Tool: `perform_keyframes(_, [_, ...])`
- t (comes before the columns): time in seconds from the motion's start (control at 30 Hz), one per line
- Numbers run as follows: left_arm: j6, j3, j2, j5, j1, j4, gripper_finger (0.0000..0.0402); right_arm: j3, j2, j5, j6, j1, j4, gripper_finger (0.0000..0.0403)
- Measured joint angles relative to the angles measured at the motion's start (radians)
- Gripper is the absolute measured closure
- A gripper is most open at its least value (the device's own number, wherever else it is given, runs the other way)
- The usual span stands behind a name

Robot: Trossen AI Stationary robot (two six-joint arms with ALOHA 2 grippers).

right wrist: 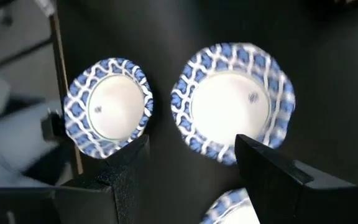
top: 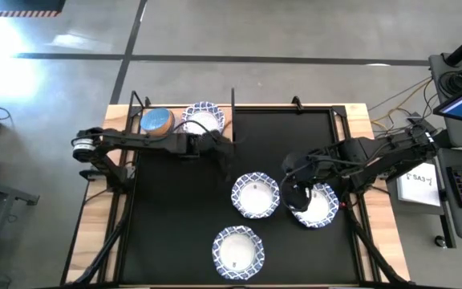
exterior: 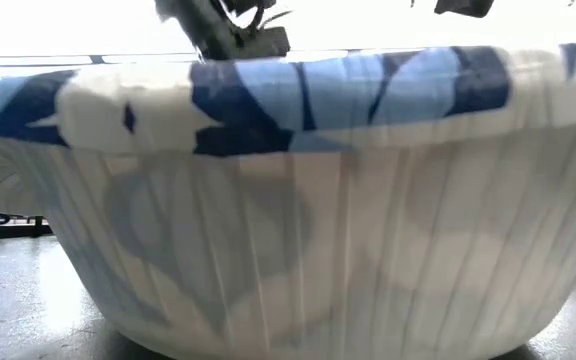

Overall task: Place and stack bowls onto a shelf
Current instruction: Stack the top right white bowl on top of the other white bowl on the shelf

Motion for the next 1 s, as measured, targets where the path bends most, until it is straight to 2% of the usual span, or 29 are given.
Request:
perform_keyframes(0.07, [-0.019,0.004,0.000,0.102,-0.030,-0.003,0.0189,-0.001,0.000,0.000,0.116,0.000,-0.032,0.0177])
perform_keyframes(0.13, [-0.035,0.006,0.000,0.152,-0.064,-0.002,0.0189,-0.007,0.000,0.000,0.213,0.004,-0.085,0.0177])
perform_keyframes(0.27, [-0.048,0.006,0.000,0.160,-0.140,-0.002,0.0189,-0.024,0.000,-0.006,0.332,0.030,-0.218,0.0177])
perform_keyframes(0.37, [-0.059,0.006,0.000,0.160,-0.193,-0.002,0.0189,-0.060,0.000,-0.012,0.419,0.058,-0.253,0.0177])
perform_keyframes(0.67, [-0.064,0.074,0.000,0.162,-0.286,-0.008,0.0189,-0.205,0.031,-0.065,0.762,0.160,-0.156,0.0177])
perform_keyframes(1.0, [-0.057,0.121,0.000,0.158,-0.323,-0.062,0.0189,-0.327,0.147,-0.151,0.913,0.246,-0.009,0.0177])
